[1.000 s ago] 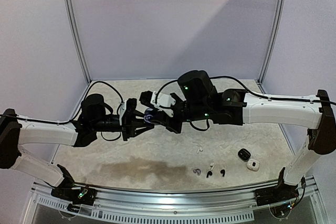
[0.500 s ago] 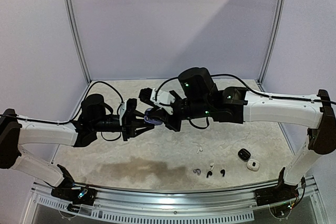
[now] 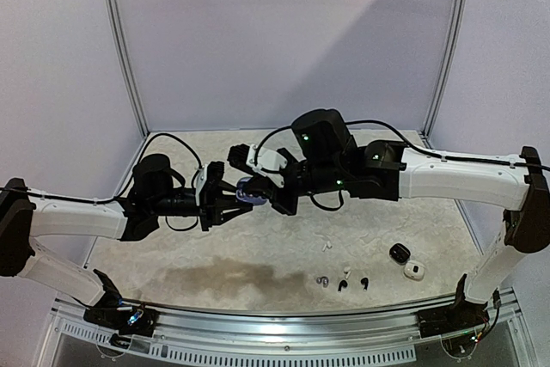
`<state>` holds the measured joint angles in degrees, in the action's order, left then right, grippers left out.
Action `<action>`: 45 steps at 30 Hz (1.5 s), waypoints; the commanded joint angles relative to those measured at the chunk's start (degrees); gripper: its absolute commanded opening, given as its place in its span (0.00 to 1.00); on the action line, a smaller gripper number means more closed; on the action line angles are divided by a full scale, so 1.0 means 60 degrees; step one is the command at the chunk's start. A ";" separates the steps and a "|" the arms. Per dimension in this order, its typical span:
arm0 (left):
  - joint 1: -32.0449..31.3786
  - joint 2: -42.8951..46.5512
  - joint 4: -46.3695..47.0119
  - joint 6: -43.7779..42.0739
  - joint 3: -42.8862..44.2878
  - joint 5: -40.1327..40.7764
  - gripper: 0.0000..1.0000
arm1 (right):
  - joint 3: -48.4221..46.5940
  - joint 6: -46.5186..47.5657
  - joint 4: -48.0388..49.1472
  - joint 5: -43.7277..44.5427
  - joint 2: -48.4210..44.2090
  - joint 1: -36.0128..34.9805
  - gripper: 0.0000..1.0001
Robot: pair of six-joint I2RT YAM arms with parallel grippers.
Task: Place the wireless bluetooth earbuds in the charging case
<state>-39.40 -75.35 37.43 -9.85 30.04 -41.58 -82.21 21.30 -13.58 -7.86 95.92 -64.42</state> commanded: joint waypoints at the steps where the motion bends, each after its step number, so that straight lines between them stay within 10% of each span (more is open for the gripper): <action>1: -0.0172 0.0118 0.0104 -0.0058 -0.0017 -0.0013 0.00 | -0.0273 0.0031 -0.0283 -0.0144 -0.0030 0.0055 0.00; 45: -0.0177 0.0078 0.0020 0.0366 0.0091 0.0295 0.00 | 0.0854 -0.0599 0.1488 0.0189 -0.0260 0.0256 0.00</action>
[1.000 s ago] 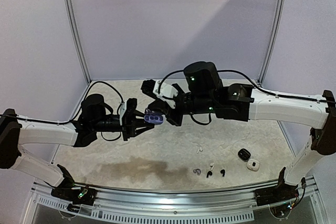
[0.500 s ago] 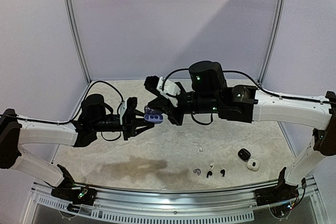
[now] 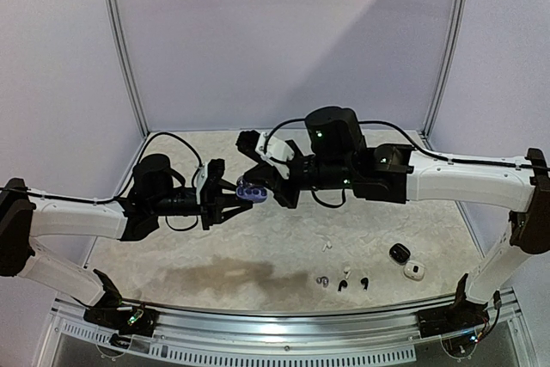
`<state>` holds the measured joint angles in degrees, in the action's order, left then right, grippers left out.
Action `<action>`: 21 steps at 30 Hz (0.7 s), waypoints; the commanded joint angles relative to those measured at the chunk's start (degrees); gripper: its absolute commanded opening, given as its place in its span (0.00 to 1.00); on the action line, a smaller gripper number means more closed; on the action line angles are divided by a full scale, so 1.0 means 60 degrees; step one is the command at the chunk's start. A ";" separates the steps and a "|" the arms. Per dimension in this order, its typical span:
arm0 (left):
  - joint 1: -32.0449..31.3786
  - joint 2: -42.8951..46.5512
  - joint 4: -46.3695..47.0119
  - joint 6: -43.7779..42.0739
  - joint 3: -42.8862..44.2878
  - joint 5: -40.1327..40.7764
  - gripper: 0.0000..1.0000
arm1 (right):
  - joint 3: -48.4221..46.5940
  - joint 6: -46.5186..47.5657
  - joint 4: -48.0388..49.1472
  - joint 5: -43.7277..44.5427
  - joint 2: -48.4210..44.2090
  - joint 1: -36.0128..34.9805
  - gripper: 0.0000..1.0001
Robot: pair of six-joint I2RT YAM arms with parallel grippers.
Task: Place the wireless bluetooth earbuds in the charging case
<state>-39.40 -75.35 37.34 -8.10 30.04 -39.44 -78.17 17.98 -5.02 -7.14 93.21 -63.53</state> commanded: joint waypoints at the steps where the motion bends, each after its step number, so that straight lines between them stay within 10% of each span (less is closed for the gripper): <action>1: -0.0173 0.0078 0.0032 0.0077 0.0094 -0.0070 0.00 | 0.0182 -0.0032 0.0058 0.0046 0.0207 0.0102 0.00; 21: -0.0187 0.0107 0.0075 -0.0060 0.0070 -0.0025 0.00 | 0.0570 -0.0341 0.0348 -0.0247 0.0504 0.0139 0.00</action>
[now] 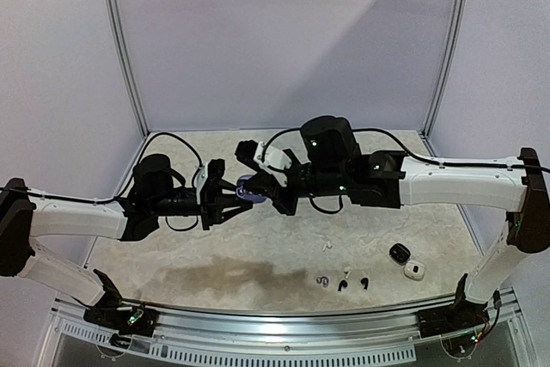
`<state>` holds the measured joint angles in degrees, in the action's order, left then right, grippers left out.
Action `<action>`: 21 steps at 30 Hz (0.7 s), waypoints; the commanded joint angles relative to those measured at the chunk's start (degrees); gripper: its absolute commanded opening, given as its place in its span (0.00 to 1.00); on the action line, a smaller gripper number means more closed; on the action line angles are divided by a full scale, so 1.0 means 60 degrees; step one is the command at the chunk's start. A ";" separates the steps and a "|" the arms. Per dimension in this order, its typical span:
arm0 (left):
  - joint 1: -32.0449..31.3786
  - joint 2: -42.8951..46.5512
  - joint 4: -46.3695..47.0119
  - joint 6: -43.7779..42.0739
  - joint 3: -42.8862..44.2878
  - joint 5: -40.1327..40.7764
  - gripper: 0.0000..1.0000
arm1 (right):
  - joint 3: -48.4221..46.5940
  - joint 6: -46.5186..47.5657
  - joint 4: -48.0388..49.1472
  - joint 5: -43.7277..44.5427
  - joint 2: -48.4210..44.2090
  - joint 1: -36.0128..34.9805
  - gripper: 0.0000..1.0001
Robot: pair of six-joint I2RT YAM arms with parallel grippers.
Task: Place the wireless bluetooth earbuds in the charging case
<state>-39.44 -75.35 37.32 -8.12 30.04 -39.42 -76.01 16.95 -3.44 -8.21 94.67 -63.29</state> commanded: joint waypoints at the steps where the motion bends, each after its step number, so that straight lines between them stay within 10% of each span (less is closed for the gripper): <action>1: -0.0179 0.0107 0.0079 -0.0053 0.0064 -0.0036 0.00 | 0.0240 -0.0173 0.0096 -0.0044 0.0283 0.0097 0.00; 21: -0.0209 0.0107 0.0723 -0.0025 -0.0035 0.0088 0.00 | 0.0720 -0.0527 0.0824 0.0102 0.0514 0.0245 0.03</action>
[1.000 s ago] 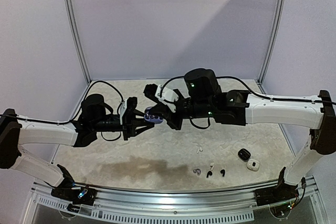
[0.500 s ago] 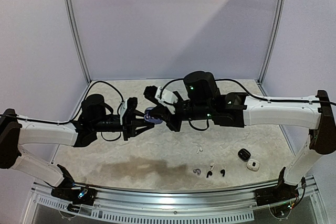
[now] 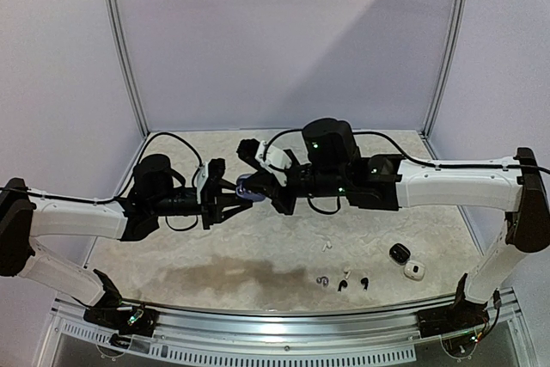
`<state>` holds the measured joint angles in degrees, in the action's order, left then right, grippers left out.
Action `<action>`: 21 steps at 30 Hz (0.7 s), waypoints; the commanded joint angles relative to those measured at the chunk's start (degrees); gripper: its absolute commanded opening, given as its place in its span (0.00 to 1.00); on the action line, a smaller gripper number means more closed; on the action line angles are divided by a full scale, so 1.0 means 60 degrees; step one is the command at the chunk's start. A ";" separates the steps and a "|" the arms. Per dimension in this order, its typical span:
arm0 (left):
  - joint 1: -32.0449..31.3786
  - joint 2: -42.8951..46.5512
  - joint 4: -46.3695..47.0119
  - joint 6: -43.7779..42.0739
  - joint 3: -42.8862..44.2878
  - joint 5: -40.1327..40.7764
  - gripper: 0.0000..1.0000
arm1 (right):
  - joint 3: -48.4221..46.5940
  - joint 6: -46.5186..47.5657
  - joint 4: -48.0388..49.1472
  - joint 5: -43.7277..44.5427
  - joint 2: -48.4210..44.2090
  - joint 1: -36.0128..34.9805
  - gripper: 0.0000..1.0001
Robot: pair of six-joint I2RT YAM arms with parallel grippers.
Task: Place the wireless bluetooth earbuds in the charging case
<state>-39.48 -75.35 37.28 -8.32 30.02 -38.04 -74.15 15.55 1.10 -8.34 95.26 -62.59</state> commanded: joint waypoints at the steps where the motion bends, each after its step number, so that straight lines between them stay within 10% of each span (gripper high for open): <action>1: -0.0201 0.0120 0.0731 0.0033 -0.0044 -0.0141 0.00 | 0.0442 -0.0327 0.0073 0.0149 0.0400 0.0122 0.05; 21: -0.0216 0.0070 0.0662 0.0103 0.0050 -0.0272 0.00 | 0.0322 -0.0162 0.0280 0.0551 0.0343 0.0141 0.07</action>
<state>-39.51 -75.37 37.63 -7.86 29.74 -37.76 -72.03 14.15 4.16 -7.84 95.46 -62.46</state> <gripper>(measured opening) 0.274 0.069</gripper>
